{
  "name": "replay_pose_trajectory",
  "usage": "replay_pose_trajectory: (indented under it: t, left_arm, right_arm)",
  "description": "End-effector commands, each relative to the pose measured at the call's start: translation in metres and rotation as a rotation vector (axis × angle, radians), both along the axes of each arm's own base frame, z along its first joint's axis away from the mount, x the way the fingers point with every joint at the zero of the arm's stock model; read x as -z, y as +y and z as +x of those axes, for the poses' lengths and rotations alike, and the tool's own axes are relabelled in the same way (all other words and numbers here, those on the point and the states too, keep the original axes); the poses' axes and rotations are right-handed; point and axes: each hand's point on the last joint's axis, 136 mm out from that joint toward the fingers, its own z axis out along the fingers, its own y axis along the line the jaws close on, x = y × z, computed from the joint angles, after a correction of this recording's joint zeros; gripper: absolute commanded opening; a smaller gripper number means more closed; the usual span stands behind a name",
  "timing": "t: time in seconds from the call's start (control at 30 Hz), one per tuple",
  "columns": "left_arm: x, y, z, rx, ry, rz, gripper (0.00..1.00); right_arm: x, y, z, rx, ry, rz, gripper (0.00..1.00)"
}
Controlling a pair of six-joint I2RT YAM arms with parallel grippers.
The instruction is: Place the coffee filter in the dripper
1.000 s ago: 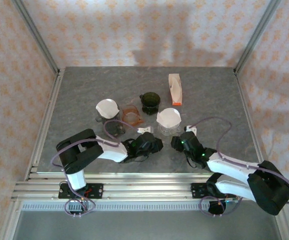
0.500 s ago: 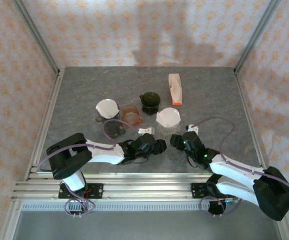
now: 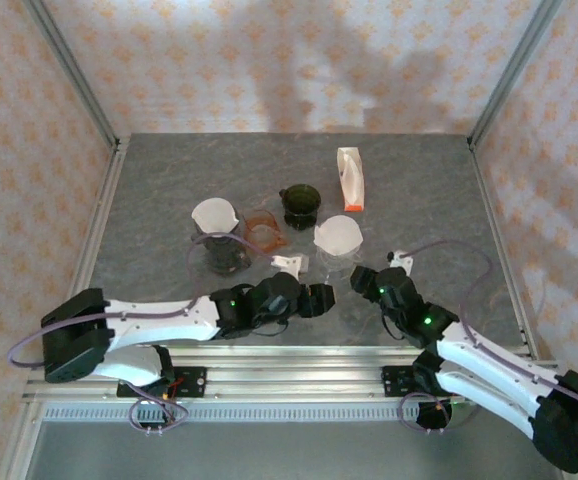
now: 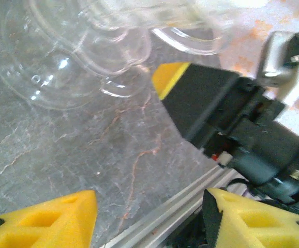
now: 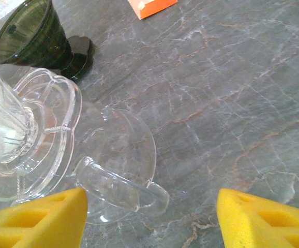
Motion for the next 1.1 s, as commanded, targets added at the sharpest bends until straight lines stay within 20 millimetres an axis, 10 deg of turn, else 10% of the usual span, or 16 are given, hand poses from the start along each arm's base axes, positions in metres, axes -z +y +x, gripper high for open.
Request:
replay_pose_trajectory:
  t: [0.0,0.4,1.07]
  left_arm:
    - [-0.023,0.014,0.001,-0.014,-0.093,0.062,0.59]
    - [-0.103,0.078,-0.012,-0.074,-0.307,0.066,0.77]
    - [-0.114,0.16,-0.02,-0.22,-0.349,0.045,0.81]
  right_arm:
    - [0.002,-0.014,-0.007,0.059,0.027,-0.015,0.66]
    - [0.01,0.041,-0.04,-0.186,0.123,0.227,0.44]
    - [0.028,0.08,-0.004,-0.139,0.062,0.366,0.1]
